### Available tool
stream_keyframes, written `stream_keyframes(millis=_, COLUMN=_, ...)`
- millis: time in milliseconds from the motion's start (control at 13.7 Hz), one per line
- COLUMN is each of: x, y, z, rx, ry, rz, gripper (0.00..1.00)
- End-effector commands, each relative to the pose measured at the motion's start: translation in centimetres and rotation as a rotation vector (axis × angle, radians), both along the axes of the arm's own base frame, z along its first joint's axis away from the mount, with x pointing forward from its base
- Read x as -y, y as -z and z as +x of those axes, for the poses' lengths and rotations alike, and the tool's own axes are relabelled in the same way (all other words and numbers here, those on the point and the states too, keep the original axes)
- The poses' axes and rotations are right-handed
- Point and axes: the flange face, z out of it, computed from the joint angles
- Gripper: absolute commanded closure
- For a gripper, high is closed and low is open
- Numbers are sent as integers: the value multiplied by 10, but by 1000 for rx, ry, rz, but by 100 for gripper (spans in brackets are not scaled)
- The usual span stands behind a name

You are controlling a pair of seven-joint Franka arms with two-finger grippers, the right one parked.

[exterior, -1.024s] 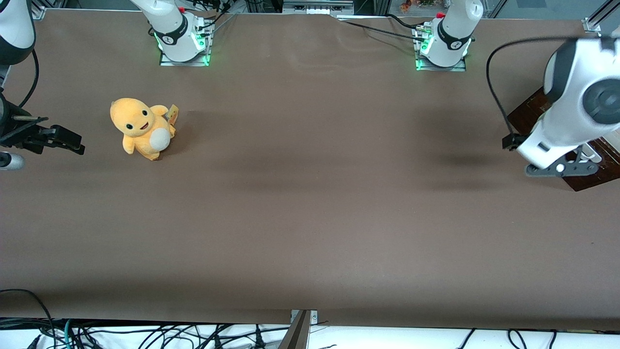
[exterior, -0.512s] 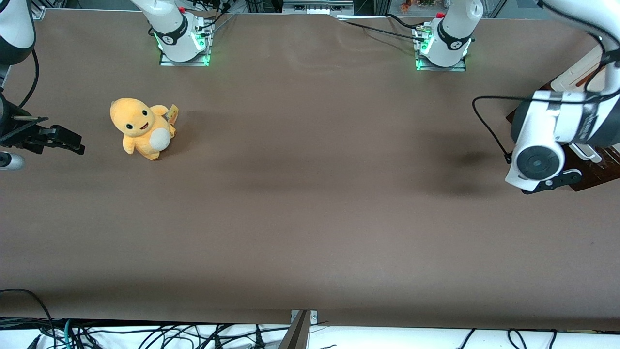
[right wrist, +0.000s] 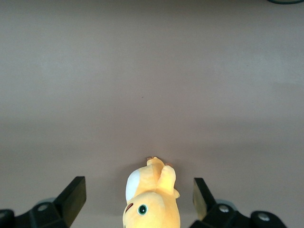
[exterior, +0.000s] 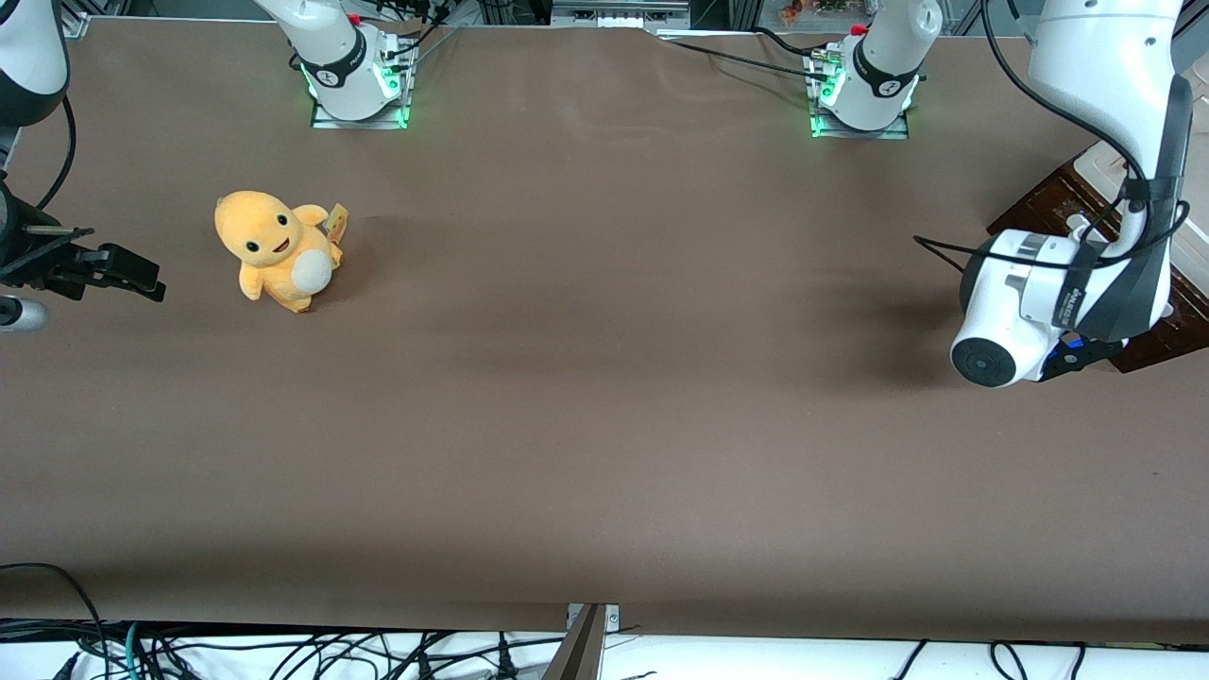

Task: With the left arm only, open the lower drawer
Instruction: 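Lower the open left gripper to the lower drawer's white bar handle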

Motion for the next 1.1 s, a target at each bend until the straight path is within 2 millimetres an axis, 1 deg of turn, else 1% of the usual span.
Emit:
stream_keyframes(millis=0, x=-5, y=34, z=4, rx=-16, ry=39, rz=139, gripper=8)
stream_keyframes(millis=73, x=-9, y=53, z=2, rx=-41, ry=64, rz=182, gripper=11)
stream_keyframes(millis=146, x=-18, y=69, z=0, rx=-67, ry=80, rz=210, gripper=15)
stream_keyframes(millis=220, x=-23, y=77, z=-2, rx=-83, ry=94, rz=231, gripper=18)
stream_keyframes(millis=366, x=-31, y=77, z=-7, rx=-126, ry=90, rz=271, gripper=25)
stream_keyframes(millis=512, x=-39, y=74, z=-14, rx=-172, ry=59, rz=300, gripper=24)
stream_keyframes(millis=585, x=-43, y=79, z=-18, rx=-205, ry=44, rz=313, gripper=21)
stream_keyframes(millis=659, x=-52, y=83, z=-22, rx=-217, ry=27, rz=312, gripper=18)
stream_keyframes(millis=732, x=-59, y=87, z=-23, rx=-223, ry=16, rz=309, gripper=12)
stream_keyframes(millis=805, x=-61, y=90, z=-23, rx=-222, ry=14, rz=311, gripper=9)
stream_keyframes(millis=878, x=-62, y=91, z=-24, rx=-208, ry=2, rz=317, gripper=10)
stream_keyframes(millis=951, x=-61, y=91, z=-25, rx=-195, ry=-5, rz=322, gripper=21)
stream_keyframes(millis=1024, x=-74, y=92, z=-27, rx=-182, ry=-30, rz=327, gripper=31)
